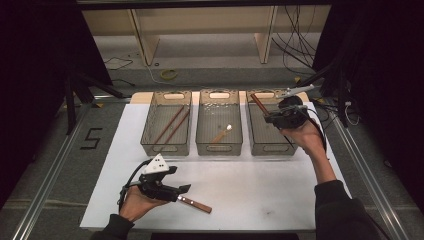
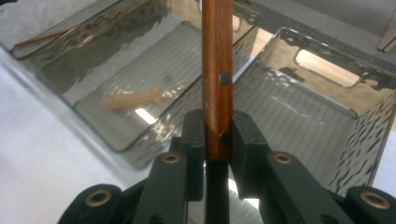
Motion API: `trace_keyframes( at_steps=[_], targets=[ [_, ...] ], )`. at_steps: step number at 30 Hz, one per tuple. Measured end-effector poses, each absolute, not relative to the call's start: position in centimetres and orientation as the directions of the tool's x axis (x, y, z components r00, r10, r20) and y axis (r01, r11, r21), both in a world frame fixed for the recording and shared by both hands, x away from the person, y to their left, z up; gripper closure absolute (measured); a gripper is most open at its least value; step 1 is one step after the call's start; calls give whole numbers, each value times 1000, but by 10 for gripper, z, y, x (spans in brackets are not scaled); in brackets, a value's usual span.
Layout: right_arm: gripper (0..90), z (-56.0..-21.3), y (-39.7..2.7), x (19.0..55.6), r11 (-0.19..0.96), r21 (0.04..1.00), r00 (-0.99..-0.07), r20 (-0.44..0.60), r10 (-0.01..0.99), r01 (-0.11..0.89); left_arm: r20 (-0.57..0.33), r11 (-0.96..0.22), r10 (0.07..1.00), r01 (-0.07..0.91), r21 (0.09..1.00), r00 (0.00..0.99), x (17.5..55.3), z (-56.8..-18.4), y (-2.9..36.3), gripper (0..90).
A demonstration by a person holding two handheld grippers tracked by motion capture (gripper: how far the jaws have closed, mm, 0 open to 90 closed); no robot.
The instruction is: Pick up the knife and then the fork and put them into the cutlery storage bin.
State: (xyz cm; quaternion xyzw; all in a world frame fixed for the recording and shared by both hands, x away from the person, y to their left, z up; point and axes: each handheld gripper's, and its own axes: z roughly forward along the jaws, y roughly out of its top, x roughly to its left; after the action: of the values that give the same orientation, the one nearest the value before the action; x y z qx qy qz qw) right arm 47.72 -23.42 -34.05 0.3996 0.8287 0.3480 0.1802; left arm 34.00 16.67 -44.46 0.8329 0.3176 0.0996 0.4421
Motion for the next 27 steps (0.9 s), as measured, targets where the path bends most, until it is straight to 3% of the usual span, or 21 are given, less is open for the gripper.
trace_keyframes(
  at_steps=[13, 27],
  targets=[
    [774, -346, -237, 519, 377, 707, -536, 5, 844, 599, -124, -377, 619, 432, 819, 776, 338, -445, 171, 174],
    [773, -362, -240, 536, 352, 679, -482, 2, 876, 644, -121, -388, 611, 429, 815, 782, 338, -448, 169, 176]
  ],
)
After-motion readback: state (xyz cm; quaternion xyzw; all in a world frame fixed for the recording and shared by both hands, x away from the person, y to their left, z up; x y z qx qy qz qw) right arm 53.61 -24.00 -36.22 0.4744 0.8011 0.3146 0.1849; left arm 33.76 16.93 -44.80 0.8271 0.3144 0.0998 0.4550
